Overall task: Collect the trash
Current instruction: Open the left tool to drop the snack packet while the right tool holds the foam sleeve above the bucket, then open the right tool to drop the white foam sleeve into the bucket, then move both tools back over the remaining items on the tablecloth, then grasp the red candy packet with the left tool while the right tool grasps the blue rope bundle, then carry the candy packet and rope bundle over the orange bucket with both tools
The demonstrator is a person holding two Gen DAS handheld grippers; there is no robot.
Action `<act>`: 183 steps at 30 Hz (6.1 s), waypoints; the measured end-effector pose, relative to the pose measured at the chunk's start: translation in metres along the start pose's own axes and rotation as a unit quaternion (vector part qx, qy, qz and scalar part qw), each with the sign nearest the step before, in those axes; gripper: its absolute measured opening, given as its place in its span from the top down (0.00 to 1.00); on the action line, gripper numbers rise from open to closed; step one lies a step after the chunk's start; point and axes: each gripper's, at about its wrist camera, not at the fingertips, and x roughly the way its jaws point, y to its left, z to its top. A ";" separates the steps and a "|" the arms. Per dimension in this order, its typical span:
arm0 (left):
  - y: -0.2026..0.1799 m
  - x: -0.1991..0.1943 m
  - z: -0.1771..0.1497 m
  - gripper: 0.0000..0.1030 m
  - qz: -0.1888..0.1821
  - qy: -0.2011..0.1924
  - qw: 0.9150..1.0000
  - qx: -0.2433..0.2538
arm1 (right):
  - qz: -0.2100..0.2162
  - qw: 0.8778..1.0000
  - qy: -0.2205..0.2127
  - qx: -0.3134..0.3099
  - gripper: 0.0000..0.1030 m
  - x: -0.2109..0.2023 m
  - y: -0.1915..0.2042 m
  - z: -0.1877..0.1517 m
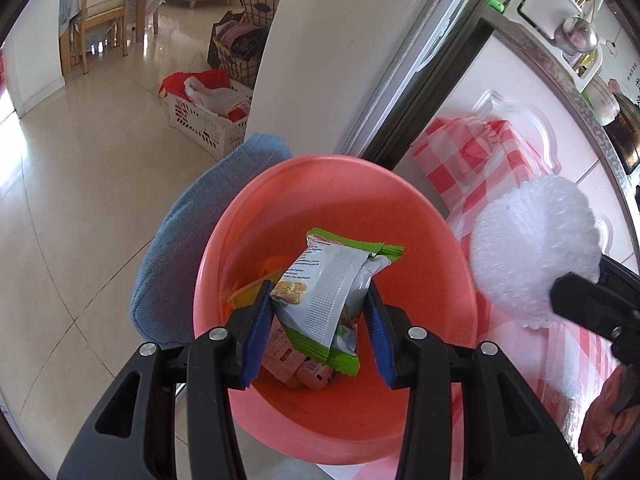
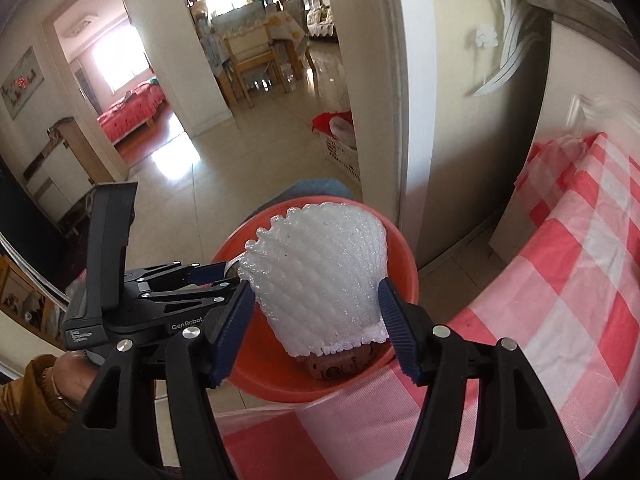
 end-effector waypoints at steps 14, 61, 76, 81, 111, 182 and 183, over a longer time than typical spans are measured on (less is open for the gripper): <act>0.000 -0.001 0.002 0.20 0.014 -0.014 1.000 0.002 | -0.031 1.000 0.001 -0.004 0.13 0.006 0.002 -0.004; -0.156 -0.039 -0.004 0.19 -0.053 0.006 0.992 0.118 | -0.215 0.949 -0.193 0.129 0.10 -0.190 -0.106 -0.083; -0.221 -0.037 -0.018 0.19 -0.043 0.020 0.982 0.181 | -0.236 0.929 -0.221 0.178 0.09 -0.222 -0.151 -0.119; -0.242 -0.033 -0.024 0.19 -0.041 0.026 0.979 0.200 | -0.241 0.924 -0.223 0.194 0.09 -0.230 -0.168 -0.130; -0.317 -0.020 -0.038 0.19 -0.050 0.034 0.964 0.259 | -0.215 0.885 -0.236 0.338 0.09 -0.264 -0.285 -0.194; -0.388 0.098 0.080 0.39 -0.073 0.029 0.965 0.250 | -0.084 0.943 -0.185 0.264 0.74 -0.186 -0.265 -0.146; -0.382 0.093 0.078 0.38 -0.074 0.028 0.966 0.247 | -0.082 0.942 -0.189 0.265 0.74 -0.188 -0.264 -0.146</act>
